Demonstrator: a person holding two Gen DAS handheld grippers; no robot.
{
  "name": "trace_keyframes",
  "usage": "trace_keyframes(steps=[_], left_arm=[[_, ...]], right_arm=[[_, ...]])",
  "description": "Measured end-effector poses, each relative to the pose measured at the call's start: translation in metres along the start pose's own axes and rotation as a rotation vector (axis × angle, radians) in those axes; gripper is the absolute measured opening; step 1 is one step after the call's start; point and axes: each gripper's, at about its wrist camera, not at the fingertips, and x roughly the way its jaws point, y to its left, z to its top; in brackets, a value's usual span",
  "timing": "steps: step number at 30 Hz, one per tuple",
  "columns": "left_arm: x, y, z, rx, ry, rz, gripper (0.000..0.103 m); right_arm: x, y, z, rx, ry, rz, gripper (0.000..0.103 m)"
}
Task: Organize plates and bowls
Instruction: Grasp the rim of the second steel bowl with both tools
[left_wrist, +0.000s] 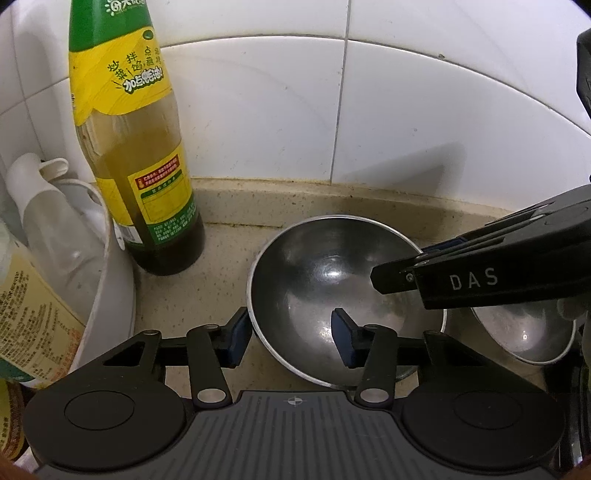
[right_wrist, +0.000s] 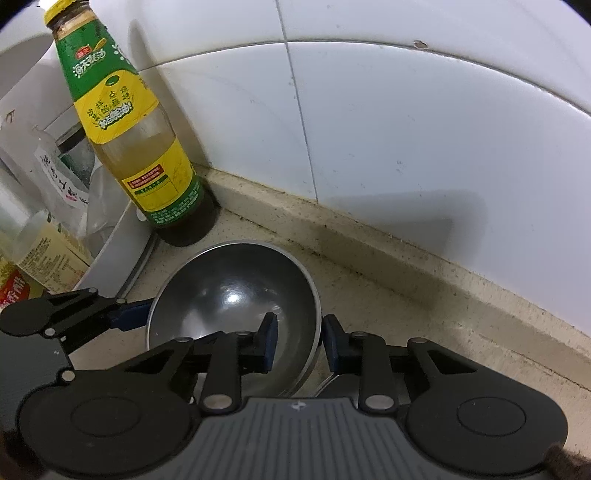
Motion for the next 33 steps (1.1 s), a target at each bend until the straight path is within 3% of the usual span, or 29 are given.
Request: trace_keyframes(steps=[6,18,21,25,33], left_arm=[[-0.011,-0.001,-0.012,0.054,0.005,0.015,0.06],[-0.034,0.006,-0.04,0.058,0.028,0.007,0.066],[-0.032,0.008,-0.043,0.048,0.031,0.01,0.065],[-0.031,0.009,-0.046,0.049,0.03,0.016,0.056],[-0.044,0.001,-0.043,0.063,0.01,0.044,0.056]], right_arm=[[-0.007,0.009,-0.006,-0.016,0.03,0.025,0.025],[-0.016,0.026,-0.027,-0.015,0.082,0.067,0.026],[-0.016,0.027,-0.029,-0.005,0.08,0.062,0.027],[-0.018,0.029,-0.034,-0.027,0.063,0.048,0.027],[-0.026,0.029,-0.044,0.006,0.057,0.048,0.022]])
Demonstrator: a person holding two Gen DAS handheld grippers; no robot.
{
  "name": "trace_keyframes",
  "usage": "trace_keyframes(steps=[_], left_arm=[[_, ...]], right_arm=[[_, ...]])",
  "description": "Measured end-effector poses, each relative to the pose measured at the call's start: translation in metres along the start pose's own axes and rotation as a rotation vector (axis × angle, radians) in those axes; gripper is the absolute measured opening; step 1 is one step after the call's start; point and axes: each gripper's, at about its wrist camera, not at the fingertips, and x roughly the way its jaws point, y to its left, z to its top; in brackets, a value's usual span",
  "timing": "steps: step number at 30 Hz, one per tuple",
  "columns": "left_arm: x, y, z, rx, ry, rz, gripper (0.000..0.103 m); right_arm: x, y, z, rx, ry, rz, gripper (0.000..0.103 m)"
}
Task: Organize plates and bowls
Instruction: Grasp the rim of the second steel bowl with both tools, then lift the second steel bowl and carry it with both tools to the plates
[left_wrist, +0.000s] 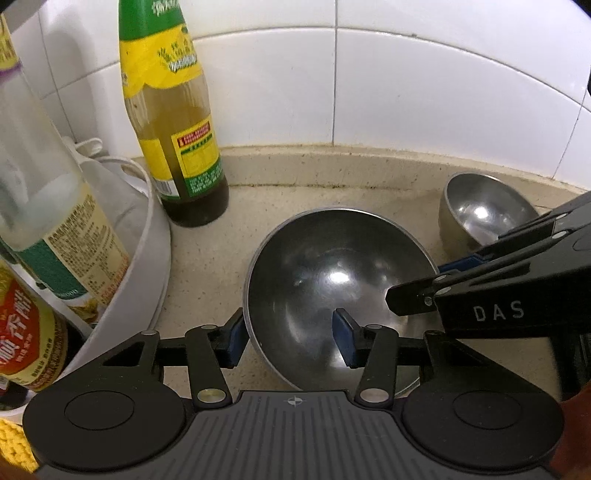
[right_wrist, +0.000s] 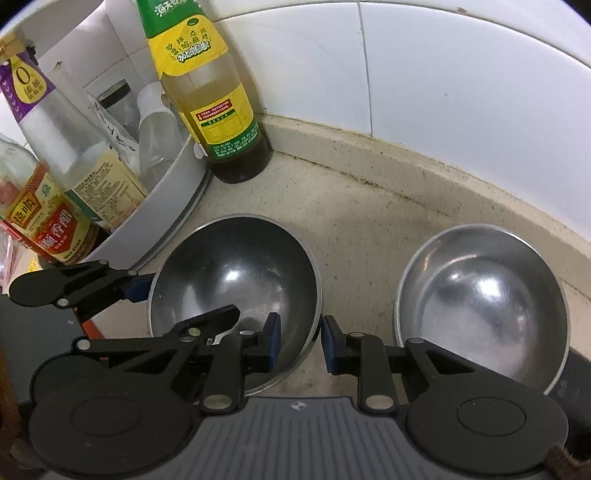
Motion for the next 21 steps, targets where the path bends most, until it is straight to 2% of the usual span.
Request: trace_keyframes(steps=[11,21], left_arm=[[-0.042,-0.015,0.01,0.025,-0.086,0.016,0.059],[-0.096,-0.033,0.005,0.054,-0.173,0.031,0.06]], right_arm=[[-0.043,0.009,0.0,0.012,-0.078,-0.024,0.021],[-0.095,0.031,-0.017,-0.007,-0.147,-0.061,0.021]])
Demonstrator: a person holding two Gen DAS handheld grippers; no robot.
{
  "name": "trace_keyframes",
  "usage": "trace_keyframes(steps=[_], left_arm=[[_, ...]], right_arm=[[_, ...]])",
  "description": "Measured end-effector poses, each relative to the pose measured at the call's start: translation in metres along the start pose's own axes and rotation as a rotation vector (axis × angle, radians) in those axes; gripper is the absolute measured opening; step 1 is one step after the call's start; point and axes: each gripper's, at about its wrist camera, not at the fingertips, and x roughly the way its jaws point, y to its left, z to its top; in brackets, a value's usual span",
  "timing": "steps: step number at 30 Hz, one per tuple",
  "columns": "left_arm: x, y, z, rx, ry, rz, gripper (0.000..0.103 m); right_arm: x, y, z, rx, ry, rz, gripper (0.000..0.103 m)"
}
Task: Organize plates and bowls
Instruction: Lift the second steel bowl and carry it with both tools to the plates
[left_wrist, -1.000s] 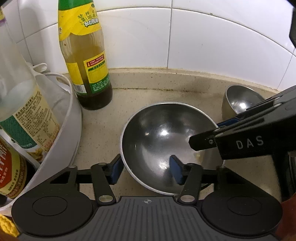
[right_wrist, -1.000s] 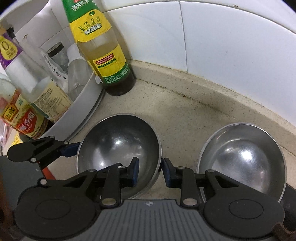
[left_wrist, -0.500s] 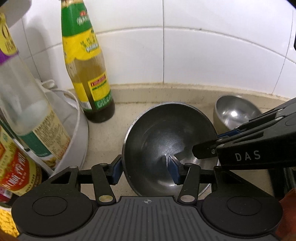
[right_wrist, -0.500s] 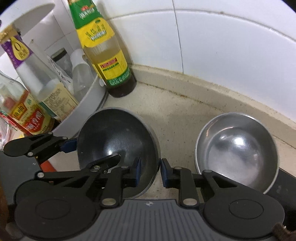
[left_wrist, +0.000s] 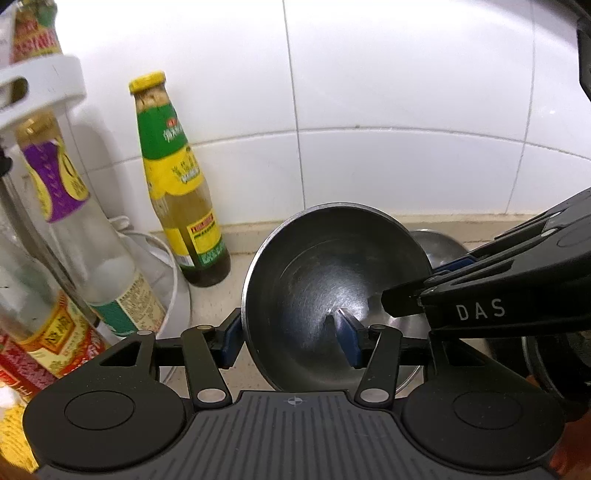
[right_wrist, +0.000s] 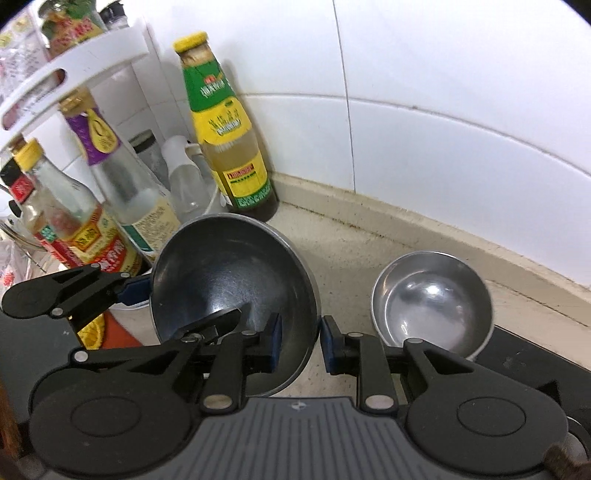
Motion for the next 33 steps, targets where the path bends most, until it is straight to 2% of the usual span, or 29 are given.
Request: trace_keyframes(steps=[10,33], left_arm=[[-0.026,-0.005,-0.008,0.014,-0.027,-0.006,0.062],[-0.035,0.003,-0.012,0.018,-0.025,-0.02,0.064]], right_arm=[[-0.025,0.015,-0.011,-0.017,-0.013,-0.031,0.021],[-0.03,0.032,-0.016,-0.032,-0.001,-0.055,0.021]])
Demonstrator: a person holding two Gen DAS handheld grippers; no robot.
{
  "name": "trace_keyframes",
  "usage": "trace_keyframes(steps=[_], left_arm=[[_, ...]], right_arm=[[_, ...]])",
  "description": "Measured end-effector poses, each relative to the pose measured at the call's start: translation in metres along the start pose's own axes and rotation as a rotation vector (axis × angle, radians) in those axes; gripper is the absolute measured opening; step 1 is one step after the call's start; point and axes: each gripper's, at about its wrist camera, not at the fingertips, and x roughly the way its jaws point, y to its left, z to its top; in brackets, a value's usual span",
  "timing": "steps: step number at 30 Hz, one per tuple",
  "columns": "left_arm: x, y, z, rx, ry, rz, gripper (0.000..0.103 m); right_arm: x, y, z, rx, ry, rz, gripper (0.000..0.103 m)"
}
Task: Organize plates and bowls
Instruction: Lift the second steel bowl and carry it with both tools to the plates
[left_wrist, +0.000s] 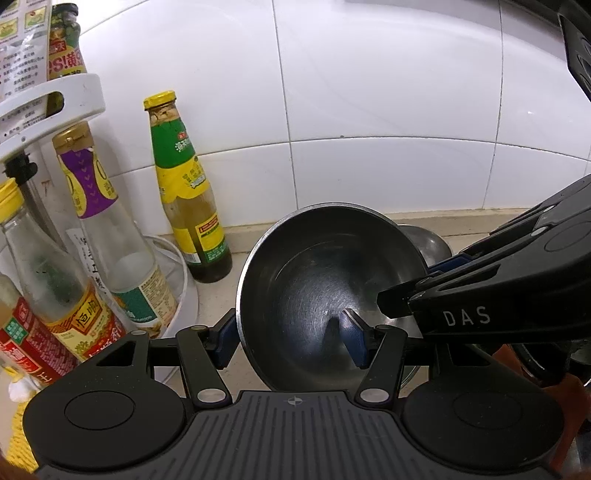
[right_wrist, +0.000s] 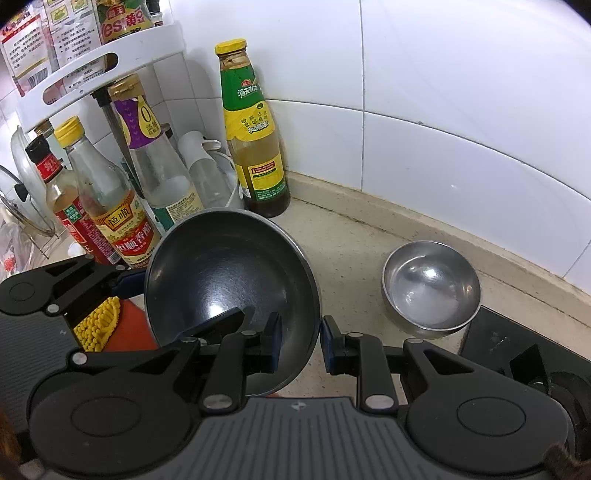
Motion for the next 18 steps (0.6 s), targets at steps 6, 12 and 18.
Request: trace_keyframes(steps=[6,12,18], left_arm=[[-0.009,-0.004,-0.007,0.0,0.011,-0.027,0.068],[-0.037,-0.011,-0.029,0.029,0.051,-0.115,0.071],[-0.067,-0.018,-0.048,0.085,0.074,-0.168,0.073]], right_arm=[[-0.008,0.0,-0.008,0.002,0.007,0.008,0.021],[-0.026,0.004,-0.04,0.019,0.075,0.039,0.021],[-0.052,0.019,-0.069,0.019,0.137,0.051,0.021]])
